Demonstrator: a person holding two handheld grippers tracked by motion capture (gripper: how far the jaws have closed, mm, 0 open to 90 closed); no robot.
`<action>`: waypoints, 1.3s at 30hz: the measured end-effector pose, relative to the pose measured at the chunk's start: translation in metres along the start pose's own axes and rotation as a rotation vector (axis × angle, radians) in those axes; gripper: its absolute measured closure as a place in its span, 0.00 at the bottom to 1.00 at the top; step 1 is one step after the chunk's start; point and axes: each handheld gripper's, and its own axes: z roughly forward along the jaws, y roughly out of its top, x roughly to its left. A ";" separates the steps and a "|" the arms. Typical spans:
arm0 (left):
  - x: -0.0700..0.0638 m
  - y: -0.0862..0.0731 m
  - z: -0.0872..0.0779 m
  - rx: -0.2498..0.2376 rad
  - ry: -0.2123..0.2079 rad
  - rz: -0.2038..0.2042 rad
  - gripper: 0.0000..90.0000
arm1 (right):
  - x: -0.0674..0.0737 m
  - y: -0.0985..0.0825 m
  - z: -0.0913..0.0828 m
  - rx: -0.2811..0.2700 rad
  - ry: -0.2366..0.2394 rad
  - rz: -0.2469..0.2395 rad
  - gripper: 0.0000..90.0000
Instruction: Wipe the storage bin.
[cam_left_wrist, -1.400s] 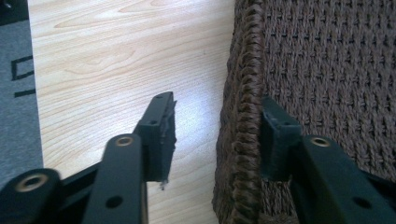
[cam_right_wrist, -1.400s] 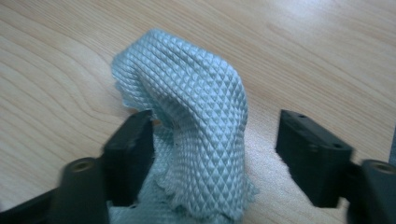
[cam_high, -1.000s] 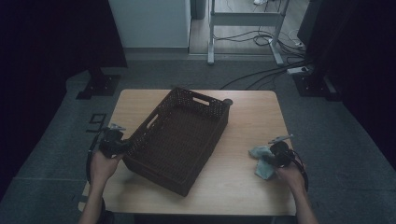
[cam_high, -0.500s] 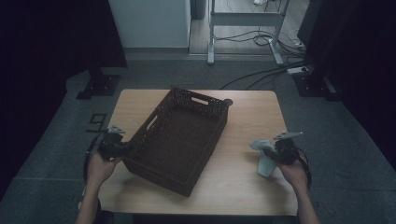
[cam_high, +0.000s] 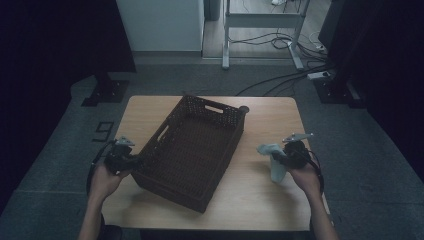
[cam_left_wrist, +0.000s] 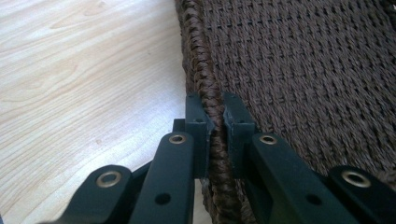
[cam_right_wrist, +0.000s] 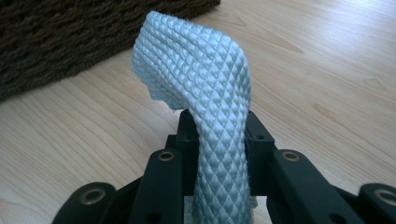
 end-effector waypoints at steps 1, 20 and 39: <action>0.001 -0.001 -0.001 0.003 -0.008 0.003 0.93 | 0.001 0.001 0.001 0.005 0.002 -0.001 0.80; 0.004 0.003 -0.004 -0.009 0.011 -0.023 0.84 | 0.000 0.033 0.026 -0.003 0.010 0.022 0.80; 0.008 0.006 -0.001 -0.038 0.057 -0.006 0.89 | 0.008 0.090 0.066 -0.044 -0.048 -0.022 0.79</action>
